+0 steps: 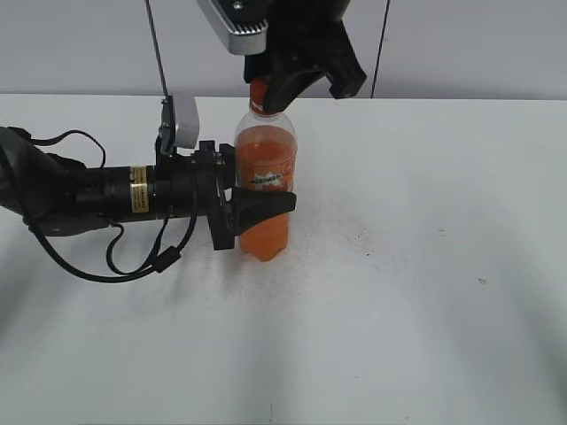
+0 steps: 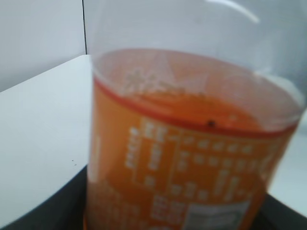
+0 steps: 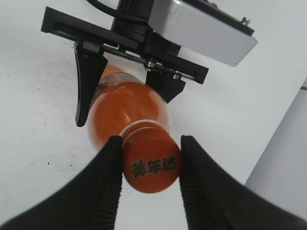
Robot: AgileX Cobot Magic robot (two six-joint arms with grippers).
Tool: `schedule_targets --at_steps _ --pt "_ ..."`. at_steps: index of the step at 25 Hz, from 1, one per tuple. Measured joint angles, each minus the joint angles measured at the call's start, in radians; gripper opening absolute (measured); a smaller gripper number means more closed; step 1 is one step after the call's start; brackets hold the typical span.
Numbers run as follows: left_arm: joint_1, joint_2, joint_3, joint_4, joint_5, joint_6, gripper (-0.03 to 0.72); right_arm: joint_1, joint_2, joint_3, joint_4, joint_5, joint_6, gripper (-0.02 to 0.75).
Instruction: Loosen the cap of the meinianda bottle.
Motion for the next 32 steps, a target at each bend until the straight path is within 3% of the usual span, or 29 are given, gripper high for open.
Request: schedule_targets --at_steps 12,24,32 --pt "0.0 0.0 0.0 0.017 -0.005 -0.007 0.425 0.0 0.0 0.0 0.013 0.006 -0.03 0.274" --pt "0.001 0.0 0.0 0.022 -0.006 -0.008 0.425 0.0 -0.002 -0.001 0.016 0.009 -0.623 0.274" --pt "0.001 0.0 0.0 0.036 -0.008 -0.016 0.425 0.0 -0.003 -0.001 0.016 0.011 -0.806 0.274"
